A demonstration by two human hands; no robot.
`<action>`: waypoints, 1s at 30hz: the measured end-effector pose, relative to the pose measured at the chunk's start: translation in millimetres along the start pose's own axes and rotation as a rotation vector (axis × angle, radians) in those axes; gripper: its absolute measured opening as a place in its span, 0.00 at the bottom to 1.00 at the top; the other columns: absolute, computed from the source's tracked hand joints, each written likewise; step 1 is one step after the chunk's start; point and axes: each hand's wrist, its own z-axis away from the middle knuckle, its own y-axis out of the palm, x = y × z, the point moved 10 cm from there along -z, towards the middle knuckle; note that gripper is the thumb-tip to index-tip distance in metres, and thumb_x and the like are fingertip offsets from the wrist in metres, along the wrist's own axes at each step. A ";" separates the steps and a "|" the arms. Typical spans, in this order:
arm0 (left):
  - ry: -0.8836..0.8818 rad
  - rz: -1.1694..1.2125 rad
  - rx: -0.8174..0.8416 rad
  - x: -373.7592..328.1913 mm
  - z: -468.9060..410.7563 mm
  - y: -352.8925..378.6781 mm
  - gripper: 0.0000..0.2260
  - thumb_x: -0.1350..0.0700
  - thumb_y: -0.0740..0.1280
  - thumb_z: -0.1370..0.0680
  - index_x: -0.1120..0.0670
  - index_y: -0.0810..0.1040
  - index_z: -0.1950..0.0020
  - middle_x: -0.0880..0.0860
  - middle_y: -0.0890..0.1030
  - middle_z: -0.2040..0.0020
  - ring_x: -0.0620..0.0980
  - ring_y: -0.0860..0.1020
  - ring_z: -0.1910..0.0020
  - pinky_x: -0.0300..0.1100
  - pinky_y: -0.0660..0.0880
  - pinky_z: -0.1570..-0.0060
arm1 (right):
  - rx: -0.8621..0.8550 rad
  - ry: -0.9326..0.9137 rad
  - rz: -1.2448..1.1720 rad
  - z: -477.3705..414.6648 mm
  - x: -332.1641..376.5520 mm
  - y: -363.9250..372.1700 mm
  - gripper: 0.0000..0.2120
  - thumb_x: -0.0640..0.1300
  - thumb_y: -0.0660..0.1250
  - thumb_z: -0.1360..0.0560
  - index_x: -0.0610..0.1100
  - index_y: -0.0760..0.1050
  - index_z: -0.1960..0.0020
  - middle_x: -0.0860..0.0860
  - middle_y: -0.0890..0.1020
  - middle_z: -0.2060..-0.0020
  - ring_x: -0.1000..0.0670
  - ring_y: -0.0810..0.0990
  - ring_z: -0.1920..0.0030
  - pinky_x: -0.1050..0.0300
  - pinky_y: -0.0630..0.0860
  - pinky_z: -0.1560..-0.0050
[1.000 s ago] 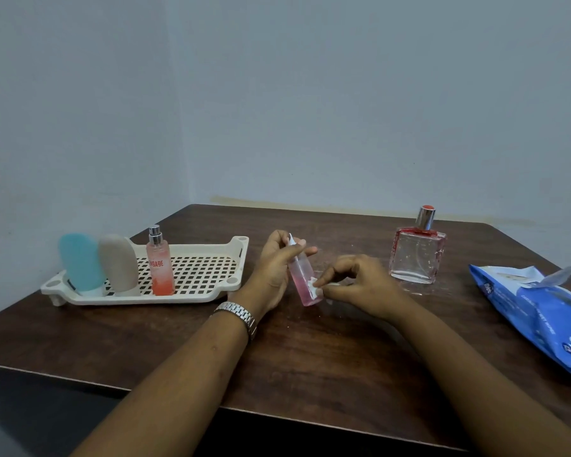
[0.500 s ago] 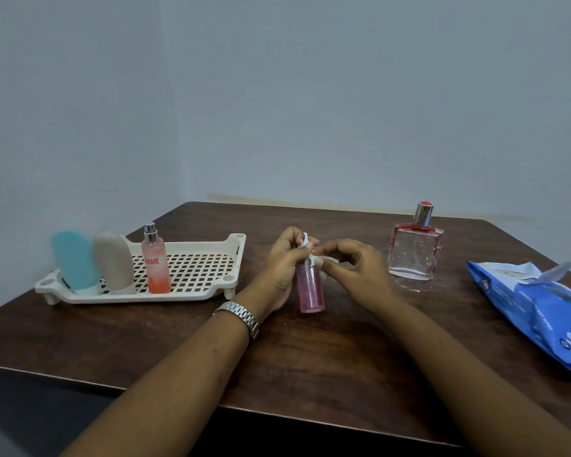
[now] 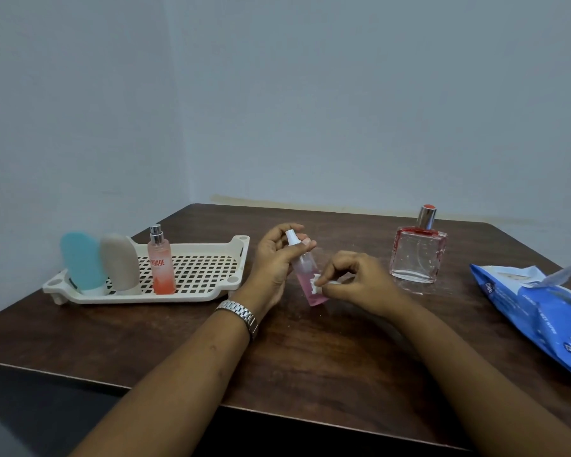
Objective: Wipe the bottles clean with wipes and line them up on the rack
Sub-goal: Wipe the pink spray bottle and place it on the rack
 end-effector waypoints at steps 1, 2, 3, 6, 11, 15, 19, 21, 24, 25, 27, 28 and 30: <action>0.002 0.002 -0.007 0.3 -0.4 -0.9 0.12 0.69 0.71 0.29 0.54 0.77 0.51 0.52 0.80 0.55 0.57 0.80 0.47 0.46 0.77 0.52 | 0.021 -0.007 0.008 0.5 2.2 1.9 0.06 0.36 0.74 0.33 0.47 0.80 0.63 0.54 0.79 0.60 0.60 0.76 0.58 0.71 0.72 0.60; 0.004 0.000 -0.012 0.9 -1.1 -1.9 0.12 0.69 0.70 0.28 0.55 0.78 0.51 0.52 0.81 0.56 0.56 0.81 0.48 0.46 0.76 0.52 | 0.038 -0.011 0.021 1.0 3.8 3.6 0.07 0.37 0.74 0.33 0.47 0.81 0.63 0.54 0.79 0.59 0.59 0.76 0.57 0.71 0.72 0.60; 0.006 -0.003 -0.013 1.2 -1.4 -2.4 0.11 0.69 0.70 0.28 0.55 0.78 0.51 0.52 0.81 0.56 0.55 0.81 0.49 0.46 0.76 0.52 | 0.046 -0.012 0.037 1.1 4.4 4.6 0.07 0.37 0.74 0.33 0.48 0.81 0.63 0.54 0.79 0.59 0.59 0.77 0.57 0.71 0.72 0.61; 0.019 -0.016 -0.010 -0.1 -1.6 -3.1 0.11 0.68 0.71 0.28 0.54 0.78 0.51 0.52 0.81 0.56 0.55 0.81 0.49 0.45 0.76 0.52 | 0.010 -0.019 0.100 0.5 4.4 3.0 0.04 0.39 0.73 0.32 0.47 0.82 0.60 0.54 0.78 0.58 0.57 0.76 0.57 0.70 0.71 0.62; 0.031 -0.032 0.027 -2.4 -1.7 0.0 0.11 0.67 0.71 0.27 0.52 0.78 0.51 0.51 0.81 0.55 0.56 0.79 0.45 0.47 0.75 0.49 | -0.138 -0.084 0.171 0.2 7.8 -4.9 0.03 0.41 0.72 0.30 0.48 0.81 0.58 0.56 0.78 0.58 0.60 0.75 0.57 0.73 0.70 0.60; 0.027 -0.037 0.073 -2.0 0.2 7.8 0.11 0.67 0.68 0.25 0.53 0.77 0.49 0.51 0.82 0.53 0.51 0.82 0.48 0.47 0.77 0.48 | -0.279 -0.147 0.170 -0.2 13.3 -16.6 0.05 0.39 0.72 0.30 0.47 0.81 0.56 0.57 0.77 0.60 0.62 0.75 0.57 0.75 0.69 0.60; 0.017 -0.056 0.102 0.2 -0.1 13.0 0.11 0.67 0.65 0.23 0.53 0.76 0.47 0.50 0.82 0.46 0.49 0.82 0.48 0.45 0.78 0.48 | -0.313 -0.098 0.092 -1.0 5.0 -20.8 0.04 0.40 0.72 0.29 0.47 0.81 0.55 0.55 0.79 0.59 0.61 0.76 0.56 0.75 0.70 0.58; 0.013 -0.086 0.107 1.4 -0.8 12.3 0.11 0.66 0.64 0.22 0.52 0.75 0.45 0.48 0.81 0.44 0.47 0.81 0.48 0.44 0.77 0.44 | -0.292 -0.041 0.030 -2.0 -3.1 -19.5 0.04 0.40 0.72 0.29 0.47 0.80 0.55 0.55 0.81 0.58 0.60 0.77 0.58 0.74 0.71 0.58; -0.001 -0.156 0.094 3.3 -0.3 9.3 0.10 0.63 0.61 0.20 0.53 0.71 0.41 0.45 0.80 0.42 0.41 0.79 0.49 0.38 0.74 0.48 | -0.184 0.024 -0.110 -3.9 -10.7 -11.9 0.04 0.38 0.72 0.30 0.46 0.80 0.57 0.54 0.82 0.60 0.61 0.79 0.61 0.69 0.74 0.59; -0.006 -0.175 0.083 4.1 -0.2 7.6 0.09 0.63 0.60 0.19 0.53 0.69 0.40 0.44 0.80 0.41 0.40 0.78 0.50 0.35 0.73 0.50 | -0.132 0.032 -0.133 -4.4 -11.0 -8.4 0.03 0.37 0.72 0.30 0.43 0.81 0.57 0.54 0.82 0.61 0.61 0.79 0.62 0.69 0.74 0.60; -0.018 -0.203 0.063 5.0 -0.7 3.7 0.09 0.62 0.59 0.18 0.54 0.69 0.39 0.45 0.80 0.42 0.40 0.77 0.51 0.33 0.73 0.54 | -0.034 0.054 -0.148 -4.2 -11.2 -2.2 0.03 0.35 0.72 0.31 0.39 0.81 0.57 0.53 0.82 0.62 0.62 0.79 0.63 0.71 0.73 0.62; -0.026 -0.218 0.054 5.6 -1.3 1.7 0.09 0.62 0.58 0.18 0.54 0.69 0.39 0.46 0.80 0.42 0.41 0.78 0.51 0.34 0.73 0.52 | 0.009 0.068 -0.159 -3.7 -11.6 0.4 0.03 0.34 0.72 0.31 0.38 0.80 0.57 0.53 0.82 0.63 0.63 0.78 0.64 0.72 0.72 0.64; -0.046 -0.234 0.035 7.6 -2.7 -2.4 0.09 0.62 0.58 0.18 0.53 0.71 0.40 0.47 0.81 0.43 0.43 0.78 0.50 0.42 0.72 0.47 | 0.086 0.099 -0.188 -1.9 -13.6 5.3 0.03 0.33 0.72 0.31 0.39 0.81 0.59 0.54 0.82 0.64 0.62 0.79 0.65 0.71 0.72 0.64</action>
